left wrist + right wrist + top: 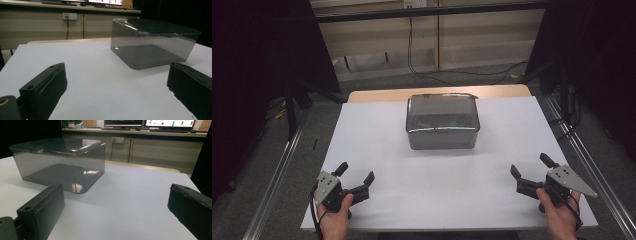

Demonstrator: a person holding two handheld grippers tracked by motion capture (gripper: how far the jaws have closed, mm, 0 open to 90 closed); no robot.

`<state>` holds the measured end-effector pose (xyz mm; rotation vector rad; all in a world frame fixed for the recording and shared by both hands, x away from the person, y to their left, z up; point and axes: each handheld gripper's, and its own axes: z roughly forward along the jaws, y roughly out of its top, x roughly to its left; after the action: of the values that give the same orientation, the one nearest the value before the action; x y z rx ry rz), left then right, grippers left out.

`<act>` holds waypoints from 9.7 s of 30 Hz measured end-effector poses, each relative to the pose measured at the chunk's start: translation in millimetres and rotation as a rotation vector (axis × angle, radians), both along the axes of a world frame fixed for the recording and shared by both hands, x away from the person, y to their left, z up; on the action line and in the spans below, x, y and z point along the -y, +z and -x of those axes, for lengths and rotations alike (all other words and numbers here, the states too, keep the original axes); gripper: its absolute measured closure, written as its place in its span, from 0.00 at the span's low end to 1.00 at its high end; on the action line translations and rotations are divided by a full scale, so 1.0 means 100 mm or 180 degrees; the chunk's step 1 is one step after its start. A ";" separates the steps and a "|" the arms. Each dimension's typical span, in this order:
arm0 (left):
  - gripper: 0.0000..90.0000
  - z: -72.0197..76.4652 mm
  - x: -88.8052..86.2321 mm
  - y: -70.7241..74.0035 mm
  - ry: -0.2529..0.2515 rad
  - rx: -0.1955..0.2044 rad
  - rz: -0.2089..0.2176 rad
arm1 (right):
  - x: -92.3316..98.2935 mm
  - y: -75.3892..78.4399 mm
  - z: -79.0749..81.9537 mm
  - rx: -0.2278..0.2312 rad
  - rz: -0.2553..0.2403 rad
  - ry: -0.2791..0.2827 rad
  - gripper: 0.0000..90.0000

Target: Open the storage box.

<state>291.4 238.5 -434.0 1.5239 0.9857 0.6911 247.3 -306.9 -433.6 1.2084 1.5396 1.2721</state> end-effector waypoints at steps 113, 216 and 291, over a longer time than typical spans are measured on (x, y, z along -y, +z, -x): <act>0.03 -0.03 0.05 -0.02 -0.0084 -0.0042 -0.0226 | -1.68 0.21 -1.06 0.0805 0.2217 0.1111 0.23; 0.02 -0.48 0.41 0.16 -0.0623 0.0002 -0.0254 | -1.93 0.20 -1.15 0.1208 0.4102 0.0916 0.90; 0.37 -1.57 1.16 0.28 -0.0807 0.0512 -0.0538 | -1.91 0.38 -1.21 0.1294 0.3940 0.0822 0.90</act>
<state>448.7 122.1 -406.4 1.6767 0.6126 0.7159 368.1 -115.5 -395.6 -0.0410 1.7091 0.4181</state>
